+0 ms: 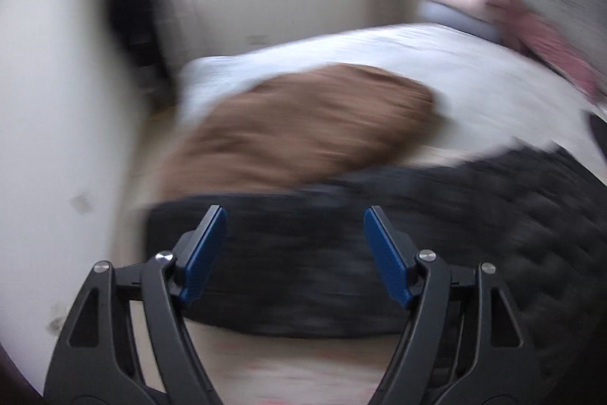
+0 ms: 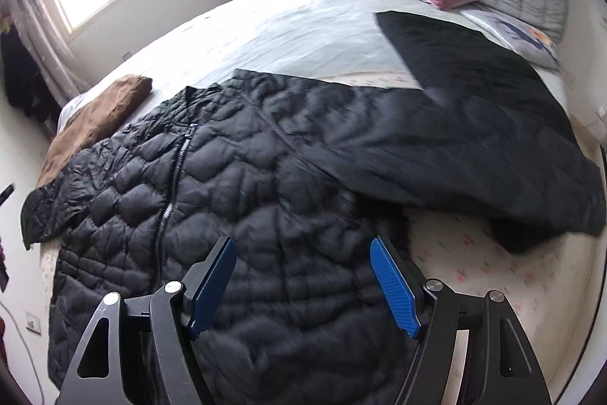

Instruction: Fold large clothes

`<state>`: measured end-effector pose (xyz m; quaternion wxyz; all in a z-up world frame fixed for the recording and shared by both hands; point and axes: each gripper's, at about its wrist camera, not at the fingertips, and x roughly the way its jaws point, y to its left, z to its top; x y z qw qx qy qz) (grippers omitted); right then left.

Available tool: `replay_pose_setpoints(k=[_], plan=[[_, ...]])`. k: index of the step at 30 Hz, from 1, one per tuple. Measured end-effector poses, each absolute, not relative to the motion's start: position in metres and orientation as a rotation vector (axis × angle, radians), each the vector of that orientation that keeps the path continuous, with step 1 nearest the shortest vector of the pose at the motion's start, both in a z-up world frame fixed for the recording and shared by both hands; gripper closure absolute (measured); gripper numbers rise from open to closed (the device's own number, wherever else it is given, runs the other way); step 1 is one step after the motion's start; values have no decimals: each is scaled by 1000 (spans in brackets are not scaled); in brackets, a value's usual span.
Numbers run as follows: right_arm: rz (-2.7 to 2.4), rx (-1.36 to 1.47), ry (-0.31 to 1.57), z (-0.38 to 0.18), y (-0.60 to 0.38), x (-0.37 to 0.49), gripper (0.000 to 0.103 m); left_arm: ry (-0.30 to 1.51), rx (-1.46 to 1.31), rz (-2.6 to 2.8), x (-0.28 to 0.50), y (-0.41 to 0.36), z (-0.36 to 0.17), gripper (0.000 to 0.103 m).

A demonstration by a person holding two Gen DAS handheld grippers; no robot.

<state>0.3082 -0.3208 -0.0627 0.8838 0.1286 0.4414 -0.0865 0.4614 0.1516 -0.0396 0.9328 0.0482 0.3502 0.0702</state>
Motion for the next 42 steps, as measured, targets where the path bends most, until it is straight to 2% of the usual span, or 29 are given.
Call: replay_pose_setpoints(k=[4,6,10,13,16,21,25,26,28,33,42], plan=[[-152,242,902,-79,-304,368,29,750,151,-69,486,49,-74,28],[-151,224,882,-88,-305,390,29,735,183,-137,501,24,-92,27],[-216,199,874,-123,-332,425,29,787,220,-165,500,14,-132,27],[-344,176,916,-161,-376,425,29,868,155,-155,508,46,-162,27],[-414,152,877,-177,-412,403,28,866,34,-121,508,83,-152,27],[-540,279,819,-165,-468,356,28,879,166,28,509,119,-142,26],[-540,221,786,-137,-466,322,28,899,186,47,485,124,-127,26],[-537,217,771,-129,-467,310,27,913,172,49,478,123,-120,22],[-540,242,749,-117,-475,292,18,956,109,70,464,121,-114,16],[-572,453,686,-90,-514,240,15,1054,-146,-29,424,116,-100,14],[-760,785,637,-86,-600,175,15,1000,-157,-162,388,79,-97,9]])
